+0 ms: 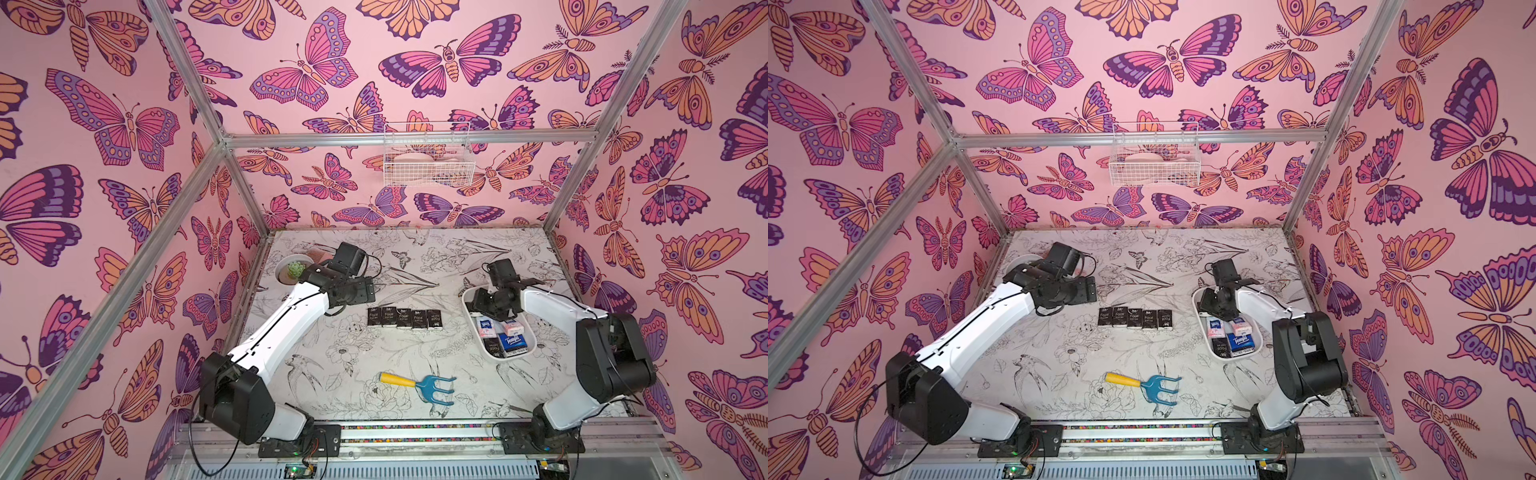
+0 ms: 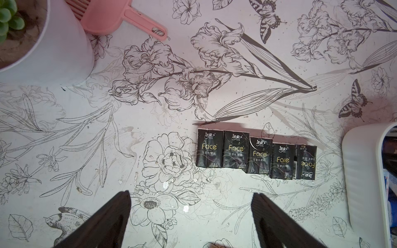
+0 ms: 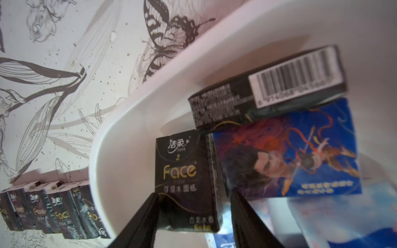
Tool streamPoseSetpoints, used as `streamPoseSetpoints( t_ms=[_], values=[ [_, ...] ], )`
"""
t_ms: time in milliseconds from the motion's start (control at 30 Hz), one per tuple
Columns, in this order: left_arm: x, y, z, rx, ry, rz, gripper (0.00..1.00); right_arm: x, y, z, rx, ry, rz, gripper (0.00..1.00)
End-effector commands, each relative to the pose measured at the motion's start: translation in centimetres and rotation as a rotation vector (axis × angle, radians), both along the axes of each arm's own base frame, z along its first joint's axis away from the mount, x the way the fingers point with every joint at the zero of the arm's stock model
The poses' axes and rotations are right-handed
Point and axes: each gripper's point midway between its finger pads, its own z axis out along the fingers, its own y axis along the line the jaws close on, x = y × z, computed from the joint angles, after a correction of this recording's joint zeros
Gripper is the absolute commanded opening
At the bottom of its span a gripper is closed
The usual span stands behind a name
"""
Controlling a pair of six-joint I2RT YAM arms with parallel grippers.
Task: Take the pocket tissues out of the storage box
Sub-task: Pick up the pocket tissues from the storage box, then place the pocket tissues at the center of the board.
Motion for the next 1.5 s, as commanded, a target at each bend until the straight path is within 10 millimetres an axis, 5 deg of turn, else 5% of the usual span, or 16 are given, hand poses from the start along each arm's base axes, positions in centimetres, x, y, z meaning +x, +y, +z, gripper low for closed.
streamPoseSetpoints(
  t_ms=[0, 433, 967, 1233, 1467],
  values=[
    [-0.5, 0.4, 0.3, 0.004, 0.007, 0.003, 0.94, -0.1, 0.4, -0.7, 0.041, 0.02, -0.008, 0.57],
    [-0.2, 0.2, 0.3, -0.002, 0.012, 0.003, 0.94, -0.3, 0.5, -0.6, 0.079, 0.009, -0.041, 0.3],
    [-0.2, -0.1, 0.2, -0.012, 0.016, 0.007, 0.94, -0.7, -1.7, 7.0, -0.035, -0.145, -0.006, 0.21],
    [0.1, -0.4, 0.3, -0.013, 0.014, 0.006, 0.94, -2.7, 4.1, 9.0, -0.004, -0.223, 0.149, 0.2],
    [-0.2, -0.4, 0.4, -0.013, 0.01, 0.004, 0.94, -3.2, 8.2, 5.3, -0.021, -0.178, 0.224, 0.2]
  ],
)
